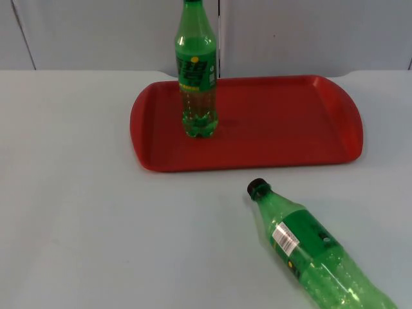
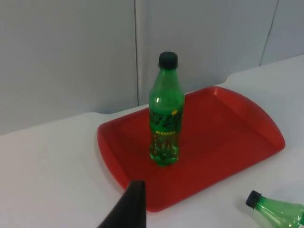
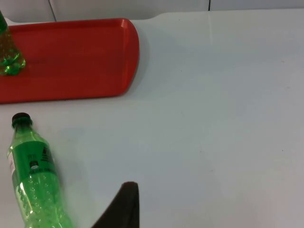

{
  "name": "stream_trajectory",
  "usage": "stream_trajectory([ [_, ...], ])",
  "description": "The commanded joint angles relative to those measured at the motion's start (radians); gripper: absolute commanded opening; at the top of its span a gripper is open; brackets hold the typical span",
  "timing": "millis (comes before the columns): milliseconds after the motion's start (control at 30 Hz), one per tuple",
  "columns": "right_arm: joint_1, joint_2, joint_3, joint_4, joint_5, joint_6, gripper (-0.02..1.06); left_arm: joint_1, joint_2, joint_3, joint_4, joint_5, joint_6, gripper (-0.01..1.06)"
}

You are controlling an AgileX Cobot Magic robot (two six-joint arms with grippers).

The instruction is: Place the bottle upright on the tray.

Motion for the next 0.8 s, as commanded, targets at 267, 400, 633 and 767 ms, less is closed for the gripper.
stream_trajectory([
  [267,-0.006,-0.003,0.002,0.001,-0.005,0.001,1.05,-0.005,-0.142,-0.006,0.023,0.159,0.0,1.05],
  [400,-0.006,-0.003,0.002,0.001,-0.005,0.001,1.05,-0.005,-0.195,-0.006,0.026,0.189,0.0,1.05],
  [633,-0.006,-0.003,0.002,0.001,-0.005,0.001,1.05,-0.005,-0.273,-0.006,0.042,0.253,-0.028,1.05],
  [767,-0.006,-0.003,0.002,0.001,-0.005,0.001,1.05,-0.005,-0.312,-0.006,0.059,0.298,-0.031,1.05],
])
